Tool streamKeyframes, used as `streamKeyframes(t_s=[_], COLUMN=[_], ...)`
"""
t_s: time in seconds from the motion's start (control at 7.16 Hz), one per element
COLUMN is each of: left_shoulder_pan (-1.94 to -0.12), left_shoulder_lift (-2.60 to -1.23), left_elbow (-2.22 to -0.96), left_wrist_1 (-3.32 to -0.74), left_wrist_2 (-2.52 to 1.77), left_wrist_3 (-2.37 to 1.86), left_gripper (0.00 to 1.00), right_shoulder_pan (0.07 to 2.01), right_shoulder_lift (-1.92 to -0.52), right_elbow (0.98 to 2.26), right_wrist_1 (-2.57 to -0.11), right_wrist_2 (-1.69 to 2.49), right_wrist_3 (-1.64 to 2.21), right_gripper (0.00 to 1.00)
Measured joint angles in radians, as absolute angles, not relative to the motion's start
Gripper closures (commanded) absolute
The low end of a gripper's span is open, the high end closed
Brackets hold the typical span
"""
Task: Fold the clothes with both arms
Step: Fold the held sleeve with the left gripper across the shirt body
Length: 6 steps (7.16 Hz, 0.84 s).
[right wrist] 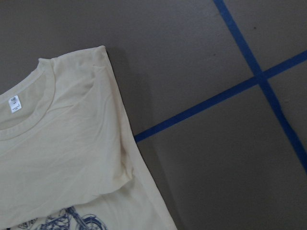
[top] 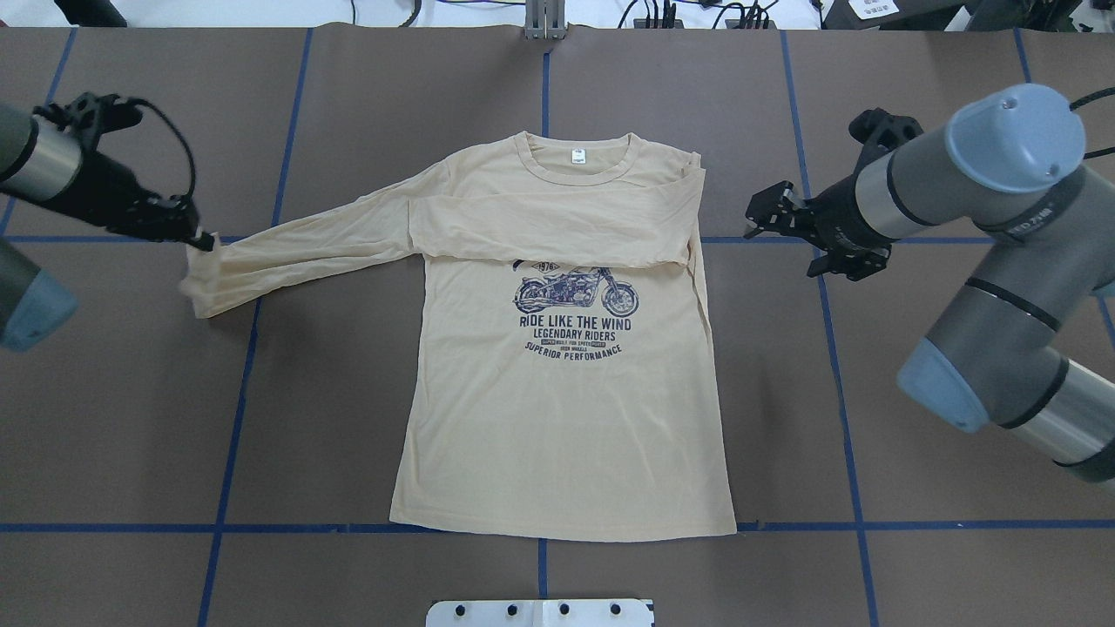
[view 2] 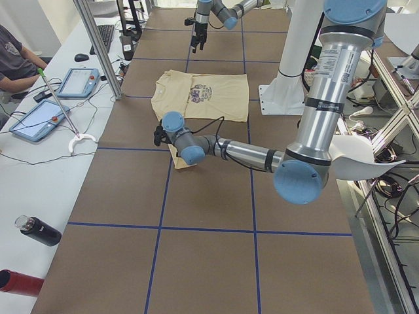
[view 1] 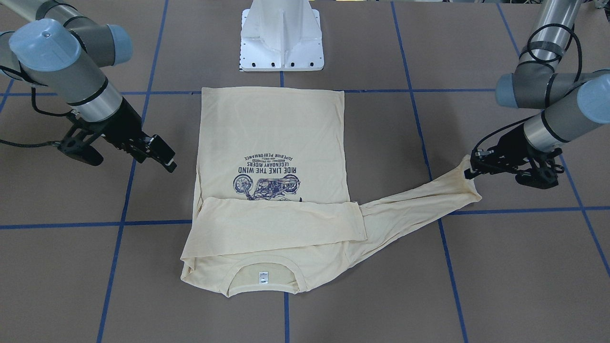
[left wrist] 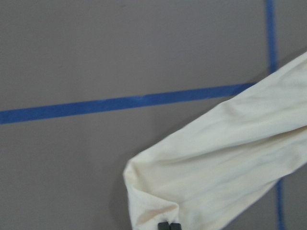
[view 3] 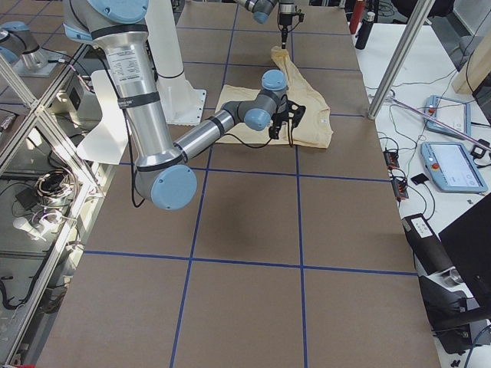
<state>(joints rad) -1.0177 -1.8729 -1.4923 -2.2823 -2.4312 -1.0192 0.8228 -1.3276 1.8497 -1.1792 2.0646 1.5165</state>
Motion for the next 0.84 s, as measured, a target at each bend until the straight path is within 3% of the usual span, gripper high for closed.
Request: streamKeyframes(t_s=[0.28,0.84], left_shoulder_pan=[-0.943,-0.743], left_shoulder_lift=[-2.147,-2.640], left_elbow=[-1.415,-1.083], left_wrist_1=[-2.282,-2.297], left_wrist_2=[-2.394,-2.053], left_wrist_3=[-1.340,-1.578], left_gripper=[1.00,1.00], right_shoulder_pan=[0.851,0.922], right_shoulder_lift=[-1.449,-1.643], right_elbow=[1.893,1.897], right_wrist_1=[-1.171,-1.047], right_wrist_2=[2.064,2.060], right_wrist_3=[1.407,1.282], right_gripper=[0.01,0.01])
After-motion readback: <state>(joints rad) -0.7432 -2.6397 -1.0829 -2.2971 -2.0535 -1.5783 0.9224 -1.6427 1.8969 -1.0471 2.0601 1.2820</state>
